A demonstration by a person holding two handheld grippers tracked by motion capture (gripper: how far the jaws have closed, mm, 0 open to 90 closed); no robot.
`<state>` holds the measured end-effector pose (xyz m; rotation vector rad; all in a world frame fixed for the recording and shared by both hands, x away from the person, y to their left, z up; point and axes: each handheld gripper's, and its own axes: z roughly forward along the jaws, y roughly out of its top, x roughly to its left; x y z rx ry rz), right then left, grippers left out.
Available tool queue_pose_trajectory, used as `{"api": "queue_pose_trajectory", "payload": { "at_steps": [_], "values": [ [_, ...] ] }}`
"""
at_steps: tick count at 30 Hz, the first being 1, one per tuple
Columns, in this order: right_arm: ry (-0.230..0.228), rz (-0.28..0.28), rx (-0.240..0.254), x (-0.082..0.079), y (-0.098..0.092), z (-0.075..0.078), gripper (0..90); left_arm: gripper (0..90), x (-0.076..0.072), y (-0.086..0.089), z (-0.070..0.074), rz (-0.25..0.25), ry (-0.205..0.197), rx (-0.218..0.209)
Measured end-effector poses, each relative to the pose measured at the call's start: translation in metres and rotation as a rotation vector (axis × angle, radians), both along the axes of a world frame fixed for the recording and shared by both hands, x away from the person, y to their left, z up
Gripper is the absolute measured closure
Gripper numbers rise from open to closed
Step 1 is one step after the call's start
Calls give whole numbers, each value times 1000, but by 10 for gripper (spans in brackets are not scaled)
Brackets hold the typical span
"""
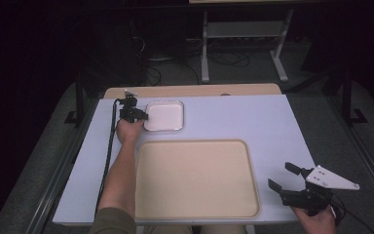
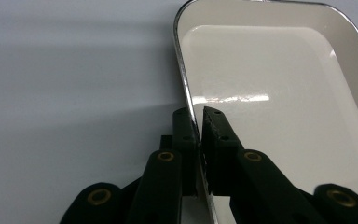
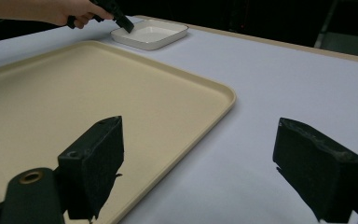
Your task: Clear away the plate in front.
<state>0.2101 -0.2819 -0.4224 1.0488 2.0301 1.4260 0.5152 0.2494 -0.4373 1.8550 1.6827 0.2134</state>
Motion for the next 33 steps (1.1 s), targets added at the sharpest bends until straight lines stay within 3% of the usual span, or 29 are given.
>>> {"api": "queue_pose_trajectory", "payload": {
  "at_steps": [1,4,12,16,19,25,27,33],
  "values": [
    [0,5,-2,0,0,0,152,881,-1,2,1,25,-15,-58],
    [-4,6,2,-1,0,0,153,890,-2,-1,5,21,-36,-58],
    [-1,3,19,-1,-3,0,150,891,-6,-2,10,14,-40,-59],
    [-1,4,17,-2,-3,0,148,891,-10,-2,16,18,-57,-115],
    [-2,5,21,-2,-3,0,144,891,-11,-1,20,-12,-62,-136],
    [0,16,11,-3,-2,0,136,891,-23,5,36,-30,-99,-149],
    [-2,18,16,-4,-3,0,140,892,-32,8,45,-35,-124,-174],
    [-20,24,-3,-6,0,2,144,891,-47,8,53,-51,-144,-162]
  ]
}}
